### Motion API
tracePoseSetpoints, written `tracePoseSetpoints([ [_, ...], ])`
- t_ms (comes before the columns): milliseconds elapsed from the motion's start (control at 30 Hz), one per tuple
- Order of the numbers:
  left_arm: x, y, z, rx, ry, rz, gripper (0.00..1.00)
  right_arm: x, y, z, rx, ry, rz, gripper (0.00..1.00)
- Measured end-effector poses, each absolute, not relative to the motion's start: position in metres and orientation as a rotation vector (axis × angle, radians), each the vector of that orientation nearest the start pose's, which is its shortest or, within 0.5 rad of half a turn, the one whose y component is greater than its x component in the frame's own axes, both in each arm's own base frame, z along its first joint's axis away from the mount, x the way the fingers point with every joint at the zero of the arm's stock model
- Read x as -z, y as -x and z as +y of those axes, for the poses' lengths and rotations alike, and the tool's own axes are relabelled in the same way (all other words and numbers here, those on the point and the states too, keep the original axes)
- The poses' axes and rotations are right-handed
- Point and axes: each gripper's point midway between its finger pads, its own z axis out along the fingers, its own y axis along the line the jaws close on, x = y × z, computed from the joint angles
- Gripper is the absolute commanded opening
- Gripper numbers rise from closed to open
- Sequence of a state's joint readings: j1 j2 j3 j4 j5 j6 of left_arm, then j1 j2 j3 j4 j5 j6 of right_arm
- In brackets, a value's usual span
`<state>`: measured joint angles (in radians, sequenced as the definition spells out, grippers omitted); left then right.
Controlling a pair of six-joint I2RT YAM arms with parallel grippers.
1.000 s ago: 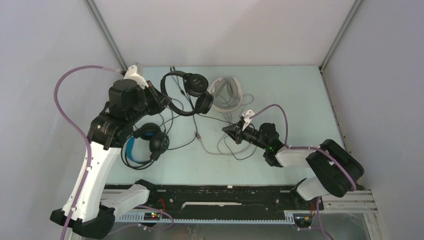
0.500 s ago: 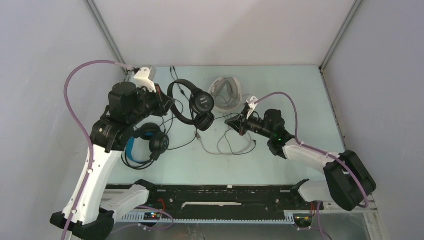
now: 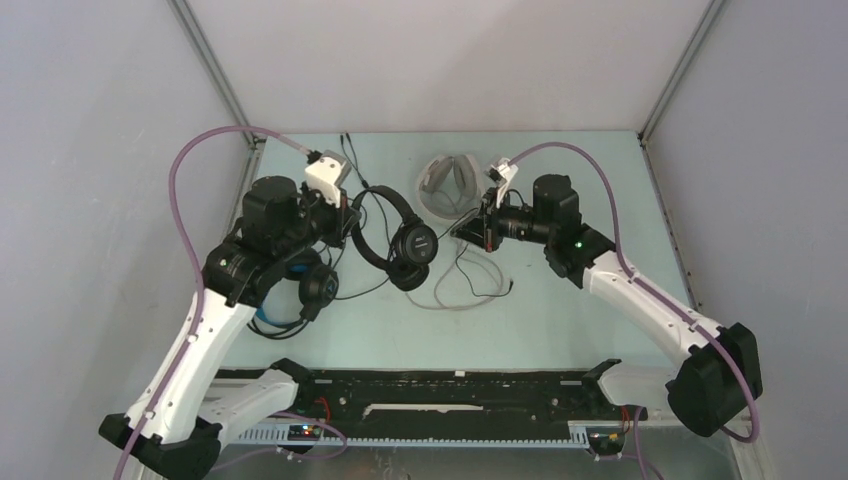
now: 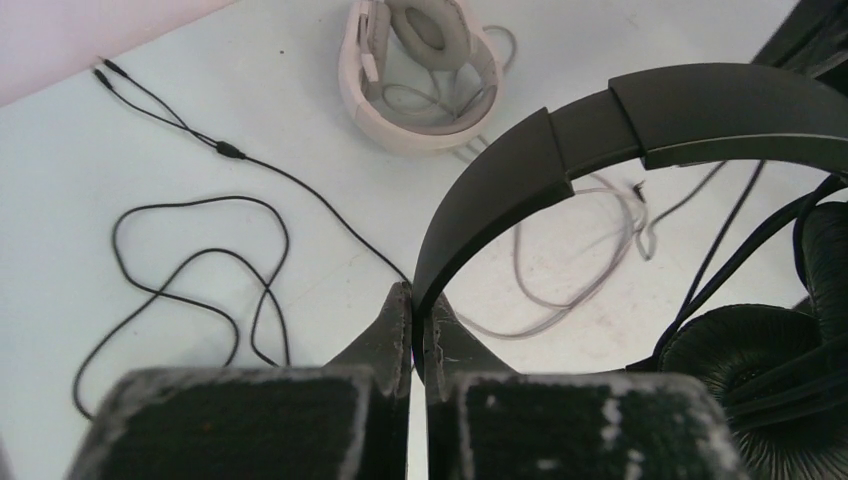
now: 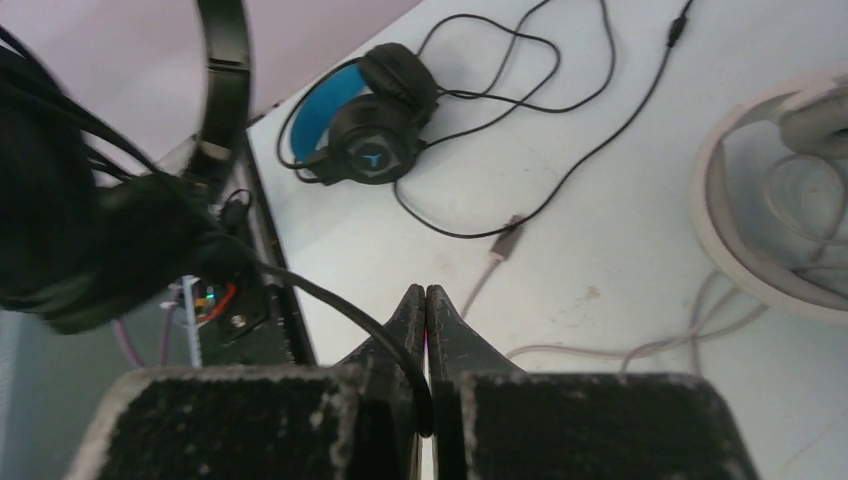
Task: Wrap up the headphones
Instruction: Wrap the headphones cable around the headphones.
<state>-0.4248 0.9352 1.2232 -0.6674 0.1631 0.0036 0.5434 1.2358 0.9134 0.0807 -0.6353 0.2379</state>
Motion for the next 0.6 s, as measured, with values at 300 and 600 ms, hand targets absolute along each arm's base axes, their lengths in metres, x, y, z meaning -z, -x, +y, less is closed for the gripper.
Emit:
tracePoseSetpoints([
  [300, -0.304, -0.261, -0.154, 0.230, -0.716, 1.846, 0.00, -0.280, -0.236, 0.295, -1.278, 0.759, 1.886, 0.00],
  [600, -0.297, -0.266, -0.159, 0.040, -0.826, 1.766, 0.00, -0.288, -0.209, 0.300, -1.503, 0.711, 1.974, 0.00],
])
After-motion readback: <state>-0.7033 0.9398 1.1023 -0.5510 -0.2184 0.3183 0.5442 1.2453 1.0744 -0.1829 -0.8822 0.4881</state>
